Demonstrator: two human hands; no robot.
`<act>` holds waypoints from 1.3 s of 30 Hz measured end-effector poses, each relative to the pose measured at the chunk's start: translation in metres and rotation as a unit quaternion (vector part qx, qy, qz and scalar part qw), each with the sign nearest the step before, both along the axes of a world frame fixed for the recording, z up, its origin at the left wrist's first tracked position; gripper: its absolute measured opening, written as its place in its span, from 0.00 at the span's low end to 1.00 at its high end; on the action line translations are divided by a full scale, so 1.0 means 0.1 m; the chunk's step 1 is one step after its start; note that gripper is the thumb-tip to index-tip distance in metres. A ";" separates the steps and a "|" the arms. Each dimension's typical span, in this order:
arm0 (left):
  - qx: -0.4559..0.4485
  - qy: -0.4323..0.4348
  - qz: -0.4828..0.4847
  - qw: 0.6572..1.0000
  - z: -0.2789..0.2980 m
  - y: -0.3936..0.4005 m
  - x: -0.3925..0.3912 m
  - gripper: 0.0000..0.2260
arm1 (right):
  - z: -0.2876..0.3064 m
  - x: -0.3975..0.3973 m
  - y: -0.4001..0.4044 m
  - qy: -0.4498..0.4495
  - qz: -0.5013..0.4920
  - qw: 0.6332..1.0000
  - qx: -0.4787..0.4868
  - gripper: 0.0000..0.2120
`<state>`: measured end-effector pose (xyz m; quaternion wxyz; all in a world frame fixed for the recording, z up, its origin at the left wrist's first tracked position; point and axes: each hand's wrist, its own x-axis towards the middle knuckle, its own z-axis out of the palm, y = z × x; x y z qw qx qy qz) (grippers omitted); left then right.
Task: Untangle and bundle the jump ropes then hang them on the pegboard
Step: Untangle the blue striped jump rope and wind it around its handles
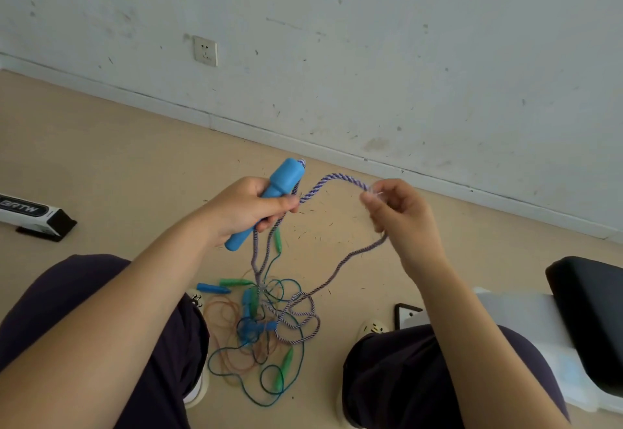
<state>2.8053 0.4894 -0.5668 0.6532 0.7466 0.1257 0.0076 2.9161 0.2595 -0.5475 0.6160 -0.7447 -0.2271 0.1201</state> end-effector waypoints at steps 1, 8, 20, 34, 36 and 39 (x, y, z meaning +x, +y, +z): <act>-0.002 0.002 -0.009 1.000 -0.01 -0.05 0.01 0.08 | -0.01 -0.04 0.03 0.003 0.047 0.999 -0.020 0.08; -0.009 0.016 -0.087 0.996 -0.09 -0.25 0.05 0.07 | -0.11 -0.33 0.28 -0.128 0.158 0.960 -0.192 0.13; -0.025 -0.022 0.035 0.999 0.15 0.35 -0.13 0.17 | 0.03 0.30 -0.23 -0.072 -0.191 0.978 -0.049 0.14; -0.085 -0.015 -0.091 0.992 0.01 -0.22 0.06 0.13 | -0.21 -0.28 0.26 0.001 0.151 0.984 -0.100 0.39; -0.109 -0.021 -0.075 0.991 0.04 -0.19 0.06 0.12 | -0.18 -0.26 0.25 -0.032 0.121 0.987 -0.100 0.40; -0.125 -0.037 -0.045 0.990 0.06 -0.13 0.06 0.11 | -0.15 -0.23 0.22 -0.076 0.062 0.993 -0.069 0.29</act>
